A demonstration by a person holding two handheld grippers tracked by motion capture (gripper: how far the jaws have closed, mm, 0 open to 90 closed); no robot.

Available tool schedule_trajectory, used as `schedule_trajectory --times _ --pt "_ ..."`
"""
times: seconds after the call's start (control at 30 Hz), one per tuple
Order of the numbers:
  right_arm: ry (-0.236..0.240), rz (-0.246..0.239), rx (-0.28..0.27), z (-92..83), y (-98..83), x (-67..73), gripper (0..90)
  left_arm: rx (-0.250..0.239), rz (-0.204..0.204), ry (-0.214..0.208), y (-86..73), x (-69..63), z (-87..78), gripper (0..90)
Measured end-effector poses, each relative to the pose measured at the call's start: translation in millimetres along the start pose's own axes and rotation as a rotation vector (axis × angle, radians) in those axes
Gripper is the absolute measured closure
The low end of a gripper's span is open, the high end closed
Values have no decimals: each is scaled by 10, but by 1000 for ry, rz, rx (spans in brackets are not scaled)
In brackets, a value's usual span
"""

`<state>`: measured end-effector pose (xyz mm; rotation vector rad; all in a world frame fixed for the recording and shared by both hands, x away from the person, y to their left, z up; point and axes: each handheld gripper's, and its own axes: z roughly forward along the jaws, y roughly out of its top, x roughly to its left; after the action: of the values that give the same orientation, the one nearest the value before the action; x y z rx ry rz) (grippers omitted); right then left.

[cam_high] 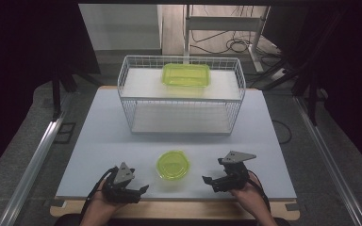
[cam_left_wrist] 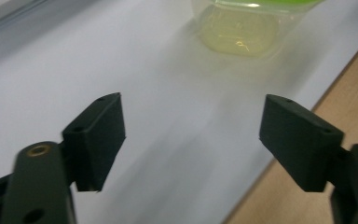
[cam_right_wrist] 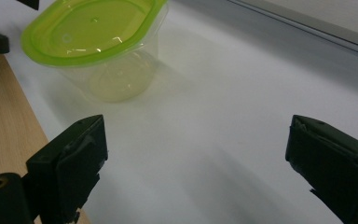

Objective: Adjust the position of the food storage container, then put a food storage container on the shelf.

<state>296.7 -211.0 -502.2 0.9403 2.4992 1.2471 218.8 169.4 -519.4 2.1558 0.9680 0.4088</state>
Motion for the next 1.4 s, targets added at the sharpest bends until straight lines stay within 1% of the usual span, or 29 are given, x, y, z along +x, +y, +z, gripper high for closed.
schedule_trajectory --times 0.07,0.1,0.17,0.23,0.27,0.3,0.33,0.37,0.43,0.47,0.53,0.6,0.7,0.83,0.9,0.97,1.07,1.23,1.33,1.4 --pt "3 0 -5 0 2 2 60 -10 -16 -6 -50 -1 -44 155" --pt "4 -3 -7 0 3 5 60 -13 -16 -8 -64 3 -60 133" --pt "4 -9 -5 0 5 14 60 -26 -14 2 -62 26 -77 106" --pt "-2 -19 1 1 5 23 60 -54 -38 -5 -69 58 -83 60" --pt "-3 -23 7 5 3 24 60 -55 -47 -5 -77 72 -82 48" --pt "-5 -21 16 10 1 25 60 -50 -49 8 -83 84 -78 31" --pt "-9 -17 23 18 -3 22 63 -51 -47 24 -90 94 -76 15" --pt "-12 -11 31 25 -8 17 63 -58 -48 32 -96 104 -78 13" --pt "-11 -3 36 30 -14 10 62 -76 -56 29 -109 127 -88 5" --pt "-18 -3 38 31 -15 12 62 -82 -58 28 -112 134 -92 5" --pt "-27 3 47 29 -11 18 48 -90 -54 36 -117 137 -96 4" --pt "-32 15 55 34 -6 18 39 -88 -48 35 -122 138 -90 3" --pt "-30 28 64 50 -10 14 18 -81 -36 34 -132 133 -73 3" --pt "-23 28 74 42 6 26 14 -89 -15 35 -134 123 -61 4" --pt "-8 22 84 28 24 34 25 -95 -10 31 -136 123 -56 4" --pt "-5 9 94 18 42 47 42 -100 -6 31 -136 125 -51 6" --pt "5 14 94 16 63 49 59 -103 2 29 -141 123 -38 7" --pt "4 19 83 18 113 56 74 -95 26 27 -137 99 -15 7" --pt "-25 10 88 27 162 77 123 -89 34 23 -136 83 -3 7" --pt "-18 8 88 28 203 82 154 -88 35 23 -135 82 -1 7"
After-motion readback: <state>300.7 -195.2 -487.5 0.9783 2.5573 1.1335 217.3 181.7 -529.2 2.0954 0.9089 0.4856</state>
